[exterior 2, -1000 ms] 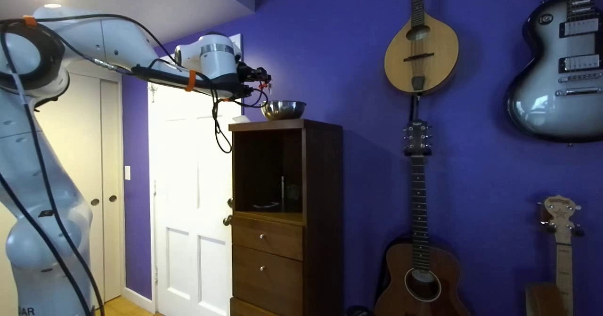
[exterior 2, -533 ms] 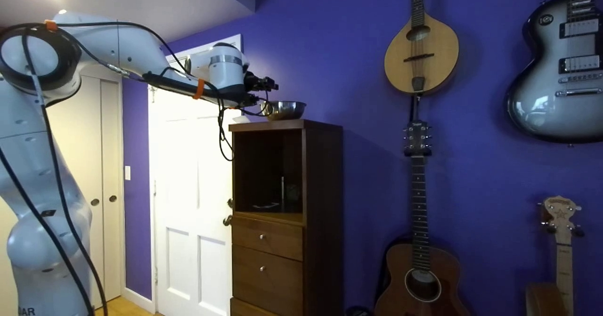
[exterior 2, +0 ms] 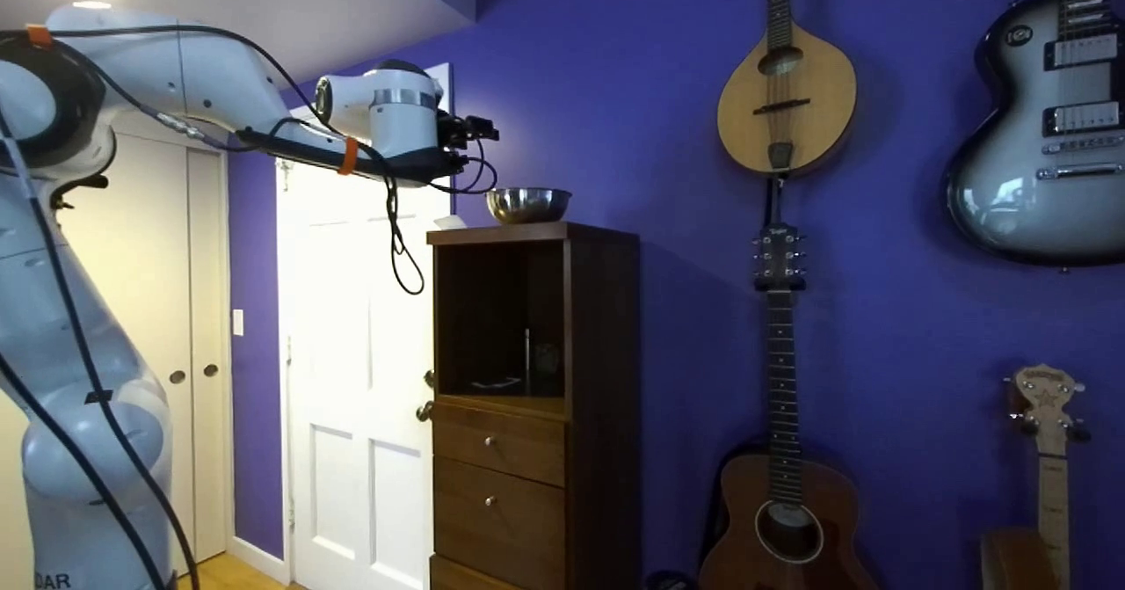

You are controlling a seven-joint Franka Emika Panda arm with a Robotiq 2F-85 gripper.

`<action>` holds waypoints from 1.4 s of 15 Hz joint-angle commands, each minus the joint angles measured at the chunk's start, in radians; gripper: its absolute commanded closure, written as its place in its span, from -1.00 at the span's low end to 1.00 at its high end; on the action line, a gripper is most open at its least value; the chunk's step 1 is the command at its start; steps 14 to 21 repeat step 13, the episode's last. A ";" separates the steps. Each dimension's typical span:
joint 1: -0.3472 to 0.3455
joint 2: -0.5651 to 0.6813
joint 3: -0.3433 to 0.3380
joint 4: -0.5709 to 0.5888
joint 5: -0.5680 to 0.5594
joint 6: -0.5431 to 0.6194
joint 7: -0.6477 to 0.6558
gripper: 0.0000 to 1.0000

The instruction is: Put the keys inside the bowl

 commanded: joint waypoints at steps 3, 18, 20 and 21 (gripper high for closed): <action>-0.167 -0.190 -0.069 -0.233 -0.414 0.250 0.106 -1.00; -0.549 -0.263 0.120 -0.382 -0.731 0.285 0.187 -1.00; -0.549 -0.263 0.120 -0.382 -0.731 0.285 0.187 -1.00; -0.549 -0.263 0.120 -0.382 -0.731 0.285 0.187 -1.00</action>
